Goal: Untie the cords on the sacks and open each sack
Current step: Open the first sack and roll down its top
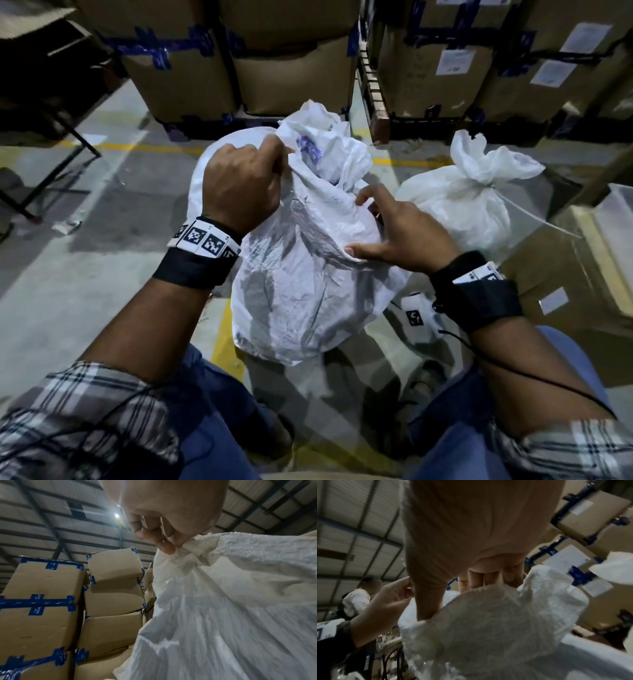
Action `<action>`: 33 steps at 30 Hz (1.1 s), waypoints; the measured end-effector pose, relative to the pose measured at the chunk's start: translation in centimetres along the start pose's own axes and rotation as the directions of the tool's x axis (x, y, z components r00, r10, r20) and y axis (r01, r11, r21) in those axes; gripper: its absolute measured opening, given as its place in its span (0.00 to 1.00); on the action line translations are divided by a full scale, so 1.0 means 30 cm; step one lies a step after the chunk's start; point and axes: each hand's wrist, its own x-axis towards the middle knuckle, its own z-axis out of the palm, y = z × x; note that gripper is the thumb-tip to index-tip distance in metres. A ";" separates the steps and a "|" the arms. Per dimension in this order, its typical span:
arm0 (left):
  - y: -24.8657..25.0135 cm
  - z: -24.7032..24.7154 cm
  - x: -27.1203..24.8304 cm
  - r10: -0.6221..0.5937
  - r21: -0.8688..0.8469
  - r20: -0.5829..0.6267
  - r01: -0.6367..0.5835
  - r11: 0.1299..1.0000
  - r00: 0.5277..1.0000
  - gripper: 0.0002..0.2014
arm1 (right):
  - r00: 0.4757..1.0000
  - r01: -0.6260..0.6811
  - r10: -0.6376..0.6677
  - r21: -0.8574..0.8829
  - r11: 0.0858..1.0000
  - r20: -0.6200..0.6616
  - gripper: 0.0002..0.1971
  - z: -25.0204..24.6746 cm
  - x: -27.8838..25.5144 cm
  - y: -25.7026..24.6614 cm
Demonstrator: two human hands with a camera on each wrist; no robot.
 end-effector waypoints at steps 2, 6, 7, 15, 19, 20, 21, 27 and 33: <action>-0.012 0.005 0.007 -0.043 0.041 -0.031 0.045 0.998 0.999 0.06 | 0.995 0.044 -0.060 -0.190 0.981 -0.081 0.37 -0.017 0.008 -0.002; -0.075 0.006 0.027 -0.050 0.175 -0.135 0.074 0.982 0.990 0.10 | 0.995 -0.045 0.007 -0.389 0.920 -0.099 0.34 -0.081 0.017 0.037; -0.097 0.002 0.033 -0.064 0.192 -0.156 0.094 0.977 0.986 0.11 | 0.997 -0.060 0.034 -0.407 0.912 -0.070 0.31 -0.099 0.014 0.050; -0.070 -0.104 0.124 0.141 -0.302 0.388 -0.019 0.953 0.911 0.23 | 0.960 -0.018 -0.102 -0.423 0.906 -0.259 0.10 -0.064 -0.042 0.043; 0.074 -0.106 0.168 0.375 -0.528 0.462 -0.090 0.844 0.804 0.33 | 0.894 -0.008 -0.206 -0.473 0.881 -0.398 0.06 -0.032 -0.041 0.019; 0.110 -0.089 0.160 0.380 -0.491 0.522 -0.095 0.866 0.763 0.37 | 0.877 0.014 -0.249 -0.496 0.868 -0.410 0.05 -0.027 -0.035 0.013; 0.137 -0.066 0.144 0.354 -0.411 0.596 -0.105 0.906 0.720 0.39 | 0.859 0.036 -0.295 -0.524 0.851 -0.419 0.04 -0.025 -0.030 0.006; 0.093 0.062 0.075 0.149 -0.158 0.455 -0.085 0.984 0.878 0.21 | 0.898 0.218 -0.385 -0.541 0.812 -0.215 0.07 -0.020 0.000 -0.062; -0.026 0.139 0.000 0.144 -0.084 0.084 -0.137 0.987 0.986 0.17 | 0.993 0.115 -0.101 -0.442 0.890 0.056 0.18 -0.102 0.064 -0.060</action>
